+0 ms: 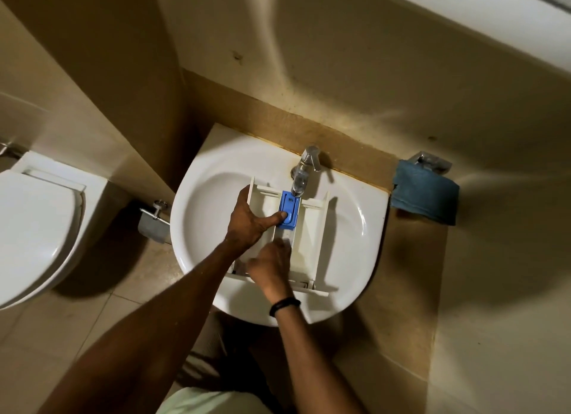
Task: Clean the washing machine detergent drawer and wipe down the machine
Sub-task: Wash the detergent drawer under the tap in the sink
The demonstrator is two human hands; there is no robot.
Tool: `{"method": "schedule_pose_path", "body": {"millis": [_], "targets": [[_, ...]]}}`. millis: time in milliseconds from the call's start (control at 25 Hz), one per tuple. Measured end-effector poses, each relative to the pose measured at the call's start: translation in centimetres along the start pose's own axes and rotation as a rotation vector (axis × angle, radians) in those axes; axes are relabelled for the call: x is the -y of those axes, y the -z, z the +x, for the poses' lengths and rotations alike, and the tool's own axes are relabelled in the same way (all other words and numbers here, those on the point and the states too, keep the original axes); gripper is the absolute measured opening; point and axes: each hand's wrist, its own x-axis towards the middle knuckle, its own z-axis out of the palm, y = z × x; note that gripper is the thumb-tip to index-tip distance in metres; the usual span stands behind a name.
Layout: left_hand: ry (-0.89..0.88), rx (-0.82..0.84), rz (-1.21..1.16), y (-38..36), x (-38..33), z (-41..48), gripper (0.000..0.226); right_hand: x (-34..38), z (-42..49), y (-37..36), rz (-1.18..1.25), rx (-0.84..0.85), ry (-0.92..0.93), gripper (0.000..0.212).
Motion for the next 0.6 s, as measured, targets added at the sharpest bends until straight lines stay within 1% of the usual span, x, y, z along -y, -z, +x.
{"method": "schedule_pose_path", "body": {"millis": [40, 80, 160, 200, 240, 280, 320, 400, 440, 480, 520, 560, 600], "targets": [[-0.001, 0.003, 0.002, 0.05, -0.18, 0.04, 0.096, 0.19, 0.02, 0.05, 0.002, 0.037, -0.001, 0.063], [0.001, 0.001, 0.0, 0.1, -0.12, 0.18, 0.097, 0.27, 0.25, -0.12, 0.012, 0.008, -0.002, 0.061], [0.012, -0.002, -0.003, -0.03, 0.07, 0.1, 0.098, -0.03, 0.55, -0.08, 0.009, -0.095, -0.017, 0.067], [0.021, -0.01, -0.004, -0.11, 0.17, 0.08, 0.098, -0.22, 0.46, 0.0, -0.015, -0.088, 0.01, 0.066], [0.022, -0.008, 0.002, -0.1, 0.26, 0.12, 0.098, -0.33, 0.37, 0.0, -0.03, -0.043, 0.024, 0.061], [0.02, -0.003, 0.008, -0.04, 0.19, 0.09, 0.099, -0.3, 0.2, 0.04, -0.027, 0.017, 0.008, 0.057], [0.017, -0.003, 0.006, 0.03, 0.22, 0.2, 0.1, -0.22, 0.23, 0.07, -0.003, 0.033, 0.003, 0.057], [0.014, -0.004, 0.006, 0.03, 0.46, 0.16, 0.1, -0.19, 0.52, -0.19, 0.007, -0.061, -0.019, 0.068], [0.018, -0.008, 0.004, -0.06, 0.43, 0.12, 0.099, -0.13, 0.48, -0.24, -0.016, -0.094, -0.009, 0.07], [0.021, -0.012, -0.002, -0.14, 0.55, 0.16, 0.099, -0.24, 0.26, -0.17, -0.043, -0.071, 0.018, 0.066], [0.022, -0.006, 0.001, -0.13, 0.43, 0.13, 0.099, -0.39, 0.09, -0.05, -0.059, -0.012, 0.024, 0.059], [0.017, -0.002, 0.004, -0.08, 0.26, 0.08, 0.1, -0.65, -0.1, 0.2, -0.05, 0.052, 0.022, 0.053], [0.016, -0.005, 0.006, 0.0, 0.14, 0.2, 0.101, -0.68, 0.01, 0.41, -0.019, 0.066, 0.022, 0.051]]}}
